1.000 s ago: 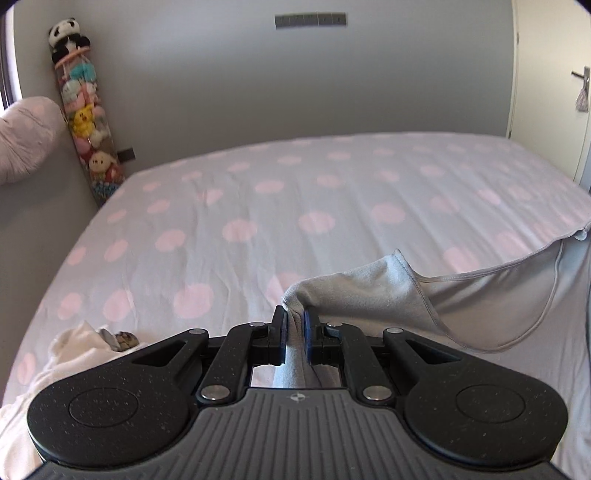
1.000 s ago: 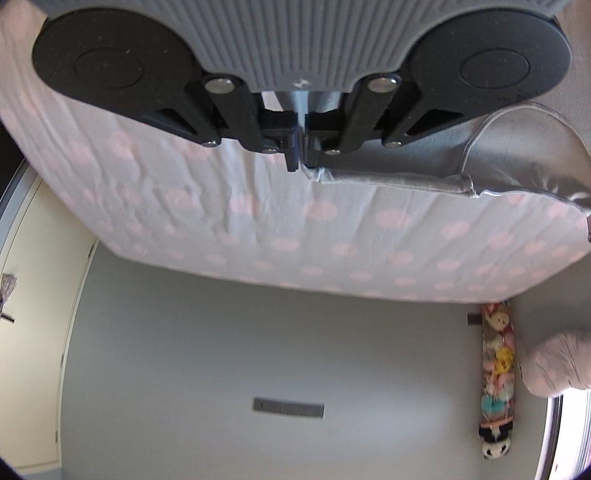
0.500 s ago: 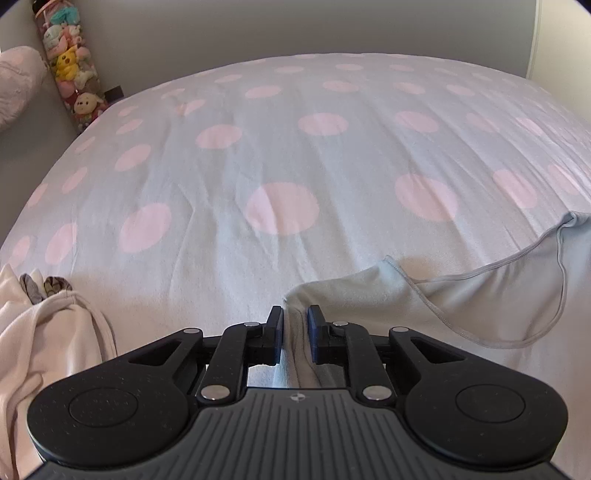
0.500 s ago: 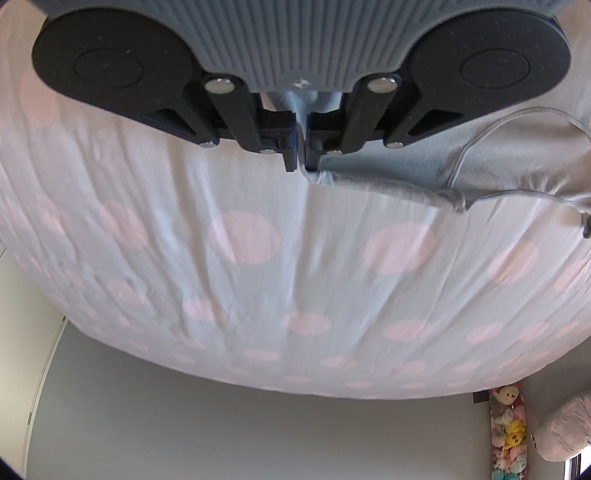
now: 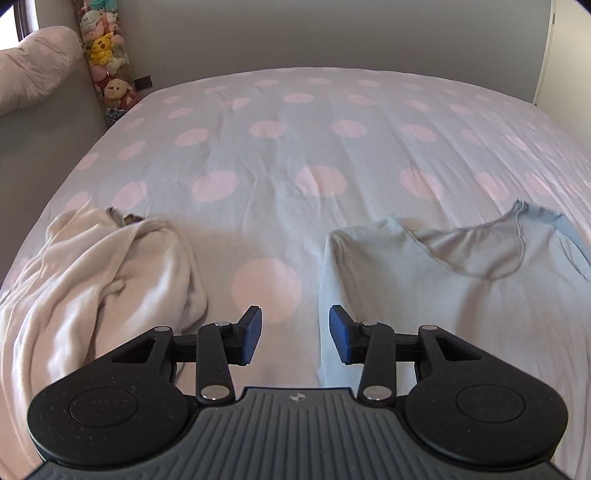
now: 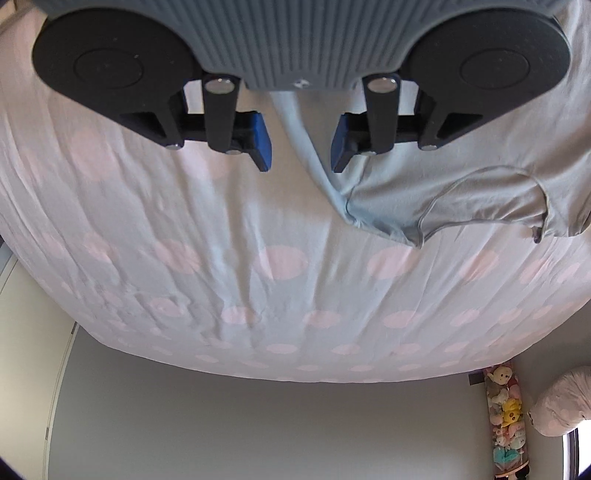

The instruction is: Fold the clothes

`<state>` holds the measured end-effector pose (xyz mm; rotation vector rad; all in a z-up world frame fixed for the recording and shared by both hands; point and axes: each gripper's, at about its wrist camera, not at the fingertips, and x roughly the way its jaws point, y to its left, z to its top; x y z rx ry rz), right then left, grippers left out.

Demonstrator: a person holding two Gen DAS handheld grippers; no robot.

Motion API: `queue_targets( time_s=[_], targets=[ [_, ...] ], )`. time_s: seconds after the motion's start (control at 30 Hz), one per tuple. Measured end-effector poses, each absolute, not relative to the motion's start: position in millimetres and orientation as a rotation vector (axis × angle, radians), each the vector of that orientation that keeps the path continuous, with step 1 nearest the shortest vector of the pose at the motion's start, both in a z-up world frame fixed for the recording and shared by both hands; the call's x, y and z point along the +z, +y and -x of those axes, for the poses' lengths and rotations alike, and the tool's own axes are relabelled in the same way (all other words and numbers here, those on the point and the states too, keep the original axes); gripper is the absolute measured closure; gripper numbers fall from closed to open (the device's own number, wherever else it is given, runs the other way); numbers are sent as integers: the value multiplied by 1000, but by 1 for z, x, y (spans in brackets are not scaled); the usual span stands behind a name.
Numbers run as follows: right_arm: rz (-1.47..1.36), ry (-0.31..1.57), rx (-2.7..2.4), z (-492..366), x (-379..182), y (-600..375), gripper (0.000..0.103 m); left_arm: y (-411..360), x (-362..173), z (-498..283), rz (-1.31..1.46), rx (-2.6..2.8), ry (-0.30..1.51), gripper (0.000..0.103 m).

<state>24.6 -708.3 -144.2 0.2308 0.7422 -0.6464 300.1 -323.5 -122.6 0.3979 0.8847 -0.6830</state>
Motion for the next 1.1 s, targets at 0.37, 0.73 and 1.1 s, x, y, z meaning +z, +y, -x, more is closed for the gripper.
queue_targets(
  time_s=[0.37, 0.73, 1.1],
  targets=[
    [-362, 795, -718, 123, -149, -644, 64, -240, -135, -214, -333, -699, 1088, 65],
    [-489, 923, -751, 197, -179, -632, 63, -222, -158, -167, -274, -675, 1124, 65],
    [-615, 995, -779, 213, -204, -640, 97, -222, -160, -160, -273, -658, 1116, 65]
  ],
)
